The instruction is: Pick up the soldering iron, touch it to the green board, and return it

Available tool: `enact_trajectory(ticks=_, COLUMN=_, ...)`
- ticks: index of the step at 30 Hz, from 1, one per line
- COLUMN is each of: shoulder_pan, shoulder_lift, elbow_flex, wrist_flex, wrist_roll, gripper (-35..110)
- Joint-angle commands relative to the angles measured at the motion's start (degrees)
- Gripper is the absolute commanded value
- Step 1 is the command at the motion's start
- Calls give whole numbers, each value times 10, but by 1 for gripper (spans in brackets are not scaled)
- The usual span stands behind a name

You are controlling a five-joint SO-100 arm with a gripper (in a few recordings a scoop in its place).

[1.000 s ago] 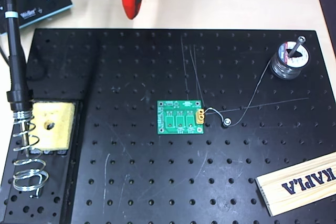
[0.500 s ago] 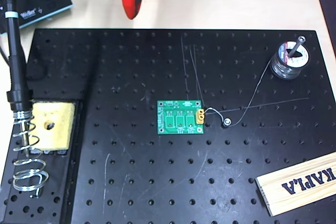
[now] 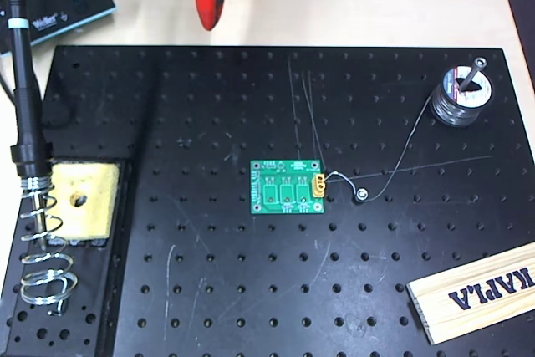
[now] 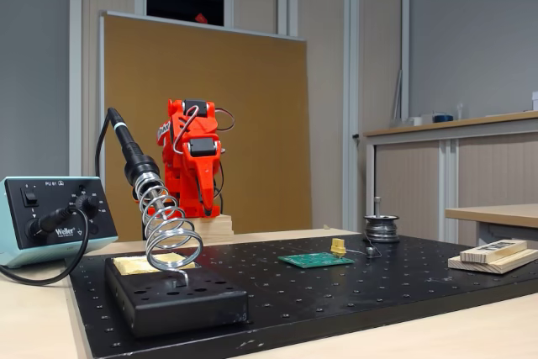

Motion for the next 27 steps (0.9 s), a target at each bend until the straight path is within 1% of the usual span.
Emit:
enact_trajectory(ticks=1, shoulder_pan=6, shoulder_lift=10, elbow_flex=-38, wrist_flex=15, wrist_roll=-67, gripper=0)
enact_trajectory(ticks=5, shoulder_pan=4, shoulder_lift=10, elbow_flex=-71, wrist_flex=15, wrist_roll=-191, gripper=0)
enact_trajectory(ticks=8, shoulder_pan=4, shoulder_lift=-2, elbow_flex=-106, wrist_flex=6, wrist_roll=-237, gripper=0)
enact_trajectory(ticks=11, shoulder_pan=8, shoulder_lift=-54, elbow_flex=-159, wrist_flex=-5, wrist_roll=-245, gripper=1)
enact_trajectory(ticks=13, shoulder_pan=17, shoulder_lift=-121, elbow_flex=-207, wrist_flex=-17, wrist_roll=-246, gripper=2)
enact_trajectory(ticks=15, shoulder_pan=27, shoulder_lift=-205, elbow_flex=-265, wrist_flex=-31, wrist_roll=-246, gripper=7)
enact_trajectory(ticks=20, shoulder_pan=40, shoulder_lift=-435, elbow_flex=-433, wrist_flex=-27, wrist_roll=-258, gripper=31)
enact_trajectory(ticks=21, shoulder_pan=40, shoulder_lift=-474, elbow_flex=-458, wrist_flex=-40, wrist_roll=-258, gripper=34)
enact_trajectory(ticks=23, shoulder_pan=43, shoulder_lift=-543, elbow_flex=-506, wrist_flex=-72, wrist_roll=-248, gripper=35)
enact_trajectory(ticks=27, shoulder_pan=61, shoulder_lift=-659, elbow_flex=-595, wrist_flex=-108, wrist_roll=-235, gripper=32)
